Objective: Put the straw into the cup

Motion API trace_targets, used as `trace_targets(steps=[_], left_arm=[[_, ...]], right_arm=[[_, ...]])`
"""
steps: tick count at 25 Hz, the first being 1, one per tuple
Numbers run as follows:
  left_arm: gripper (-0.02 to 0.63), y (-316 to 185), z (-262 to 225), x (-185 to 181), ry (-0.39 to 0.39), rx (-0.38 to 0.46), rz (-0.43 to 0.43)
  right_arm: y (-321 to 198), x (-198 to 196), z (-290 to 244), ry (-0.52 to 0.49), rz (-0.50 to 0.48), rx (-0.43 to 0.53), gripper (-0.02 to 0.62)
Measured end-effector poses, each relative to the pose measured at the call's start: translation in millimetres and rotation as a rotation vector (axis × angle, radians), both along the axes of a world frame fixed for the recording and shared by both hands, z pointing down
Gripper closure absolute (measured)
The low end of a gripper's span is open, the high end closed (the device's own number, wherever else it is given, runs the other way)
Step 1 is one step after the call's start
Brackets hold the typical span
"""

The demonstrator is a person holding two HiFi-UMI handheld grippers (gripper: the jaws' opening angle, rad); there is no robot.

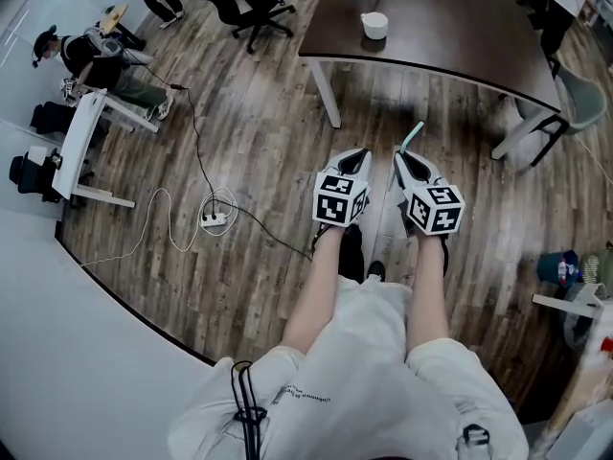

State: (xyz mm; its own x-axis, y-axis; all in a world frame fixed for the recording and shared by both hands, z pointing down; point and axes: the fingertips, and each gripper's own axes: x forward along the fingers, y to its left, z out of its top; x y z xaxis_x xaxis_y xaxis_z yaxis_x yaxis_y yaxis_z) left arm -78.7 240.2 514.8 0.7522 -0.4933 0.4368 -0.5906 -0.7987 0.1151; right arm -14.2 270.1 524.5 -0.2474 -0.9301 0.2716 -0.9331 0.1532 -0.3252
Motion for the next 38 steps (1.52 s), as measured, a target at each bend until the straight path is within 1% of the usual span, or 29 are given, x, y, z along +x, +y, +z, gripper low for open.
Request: trace_targets(steps=[4,7,9,12,17,20,22,26,31,38], left_arm=[[0.604,-29.9,-2.3,17.6,0.016,0.017,0.028],[0.604,-47.3,-4.3,23.9,0.03,0.008,0.046],[0.604,-63.3,-4.0,25.9,0.039,0.005,0.046],[0.604,-92.9,3.9,30.1,0.041,-0.007,0.033],[0.604,-154.2,15.1,35.2,0.05,-0.036,-0.004],[0.604,-184.9,23.8,46.0,0.052,-0.054,0.022],[0.604,-204.7,20.4,41.9,0.049,-0.057,0.034],[0.604,-251.1,2.6,22.5,0.065,-0.053,0.01],[0.604,-289.2,-3.0,29.5,0.061,-0.049,0.041],[0.604,-332.9,7.6,12.2,0.059,-0.067,0.067]], right_arm=[[-32.6,15.5,-4.0,0.023,-0.008,0.006,0.552],[-49.9,28.3,-10.8,-0.013,0.016,0.018,0.551],[-61.7,34.5,-13.2,-0.036,0.028,0.032,0.551],[-85.2,43.9,-4.2,-0.023,0.029,0.019,0.55],[-142.5,59.0,5.5,-0.052,0.027,0.006,0.549],[-174.1,69.7,10.3,-0.052,0.042,-0.001,0.549],[-194.8,64.5,6.6,-0.055,0.05,0.001,0.549],[-242.4,39.8,-3.5,-0.045,0.011,-0.002,0.549],[-290.0,44.6,-9.9,-0.059,0.01,-0.005,0.549],[-338.4,34.6,-5.6,-0.058,0.02,-0.008,0.549]])
